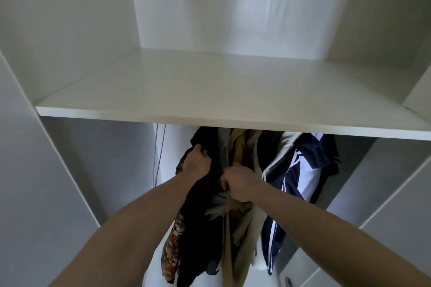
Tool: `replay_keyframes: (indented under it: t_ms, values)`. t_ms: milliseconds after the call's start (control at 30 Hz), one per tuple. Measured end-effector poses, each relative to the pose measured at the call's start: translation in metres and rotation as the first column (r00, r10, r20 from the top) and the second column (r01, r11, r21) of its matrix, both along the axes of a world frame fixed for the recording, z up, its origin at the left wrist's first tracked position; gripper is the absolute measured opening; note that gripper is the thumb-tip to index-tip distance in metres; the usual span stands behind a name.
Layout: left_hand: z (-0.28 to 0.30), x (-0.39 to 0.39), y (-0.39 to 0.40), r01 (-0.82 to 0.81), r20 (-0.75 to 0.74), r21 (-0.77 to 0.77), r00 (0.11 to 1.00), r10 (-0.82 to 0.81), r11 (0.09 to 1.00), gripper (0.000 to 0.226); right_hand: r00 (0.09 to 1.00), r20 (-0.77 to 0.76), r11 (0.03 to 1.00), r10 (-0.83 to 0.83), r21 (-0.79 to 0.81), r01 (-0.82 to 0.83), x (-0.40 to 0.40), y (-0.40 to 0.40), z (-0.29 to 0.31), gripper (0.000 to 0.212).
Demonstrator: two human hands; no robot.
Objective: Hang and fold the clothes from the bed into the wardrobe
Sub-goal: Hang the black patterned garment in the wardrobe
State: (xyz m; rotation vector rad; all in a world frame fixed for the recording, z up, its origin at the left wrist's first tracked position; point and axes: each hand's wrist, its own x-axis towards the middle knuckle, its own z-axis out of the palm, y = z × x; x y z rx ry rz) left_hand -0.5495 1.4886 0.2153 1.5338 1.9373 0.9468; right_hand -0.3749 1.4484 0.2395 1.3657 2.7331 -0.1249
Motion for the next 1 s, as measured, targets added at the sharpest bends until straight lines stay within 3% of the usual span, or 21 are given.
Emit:
replay_keyframes:
  t_ms: [167, 300, 533, 667, 767, 900, 1000]
  values:
    - [-0.004, 0.005, 0.006, 0.067, 0.005, -0.061, 0.998, -0.067, 0.996, 0.018, 0.999, -0.054, 1.000, 0.002, 0.000, -0.002, 0.001, -0.004, -0.002, 0.028]
    - [-0.005, 0.001, 0.002, 0.090, -0.013, -0.111, 0.996, -0.092, 0.990, 0.027, 0.997, -0.072, 1.000, -0.007, -0.029, 0.005, 0.000, -0.007, 0.000, 0.033]
    - [-0.003, -0.025, -0.036, 0.143, -0.008, -0.075, 0.990, -0.144, 0.987, 0.022, 0.980, -0.191, 0.996, -0.058, -0.079, 0.044, 0.001, -0.013, 0.000, 0.032]
    - [0.003, -0.058, -0.068, -0.033, -0.009, 0.053, 0.999, 0.033, 0.998, 0.019, 0.953, -0.285, 0.987, -0.103, -0.148, 0.062, 0.004, -0.018, 0.000, 0.034]
    - [0.009, -0.089, -0.080, -0.200, -0.031, 0.112, 0.978, 0.204, 0.974, 0.037, 0.928, -0.355, 0.987, -0.113, -0.151, 0.062, 0.003, -0.024, 0.001, 0.032]
    - [0.011, -0.114, -0.075, -0.314, -0.071, -0.128, 0.949, 0.307, 0.941, 0.057, 0.908, -0.397, 0.981, -0.138, -0.182, 0.069, 0.002, -0.032, 0.000, 0.027]
    - [0.000, -0.128, -0.061, -0.139, 0.092, -0.347, 0.979, 0.181, 0.928, 0.037, 0.888, -0.434, 0.977, -0.152, -0.201, 0.069, 0.002, -0.039, 0.002, 0.025]
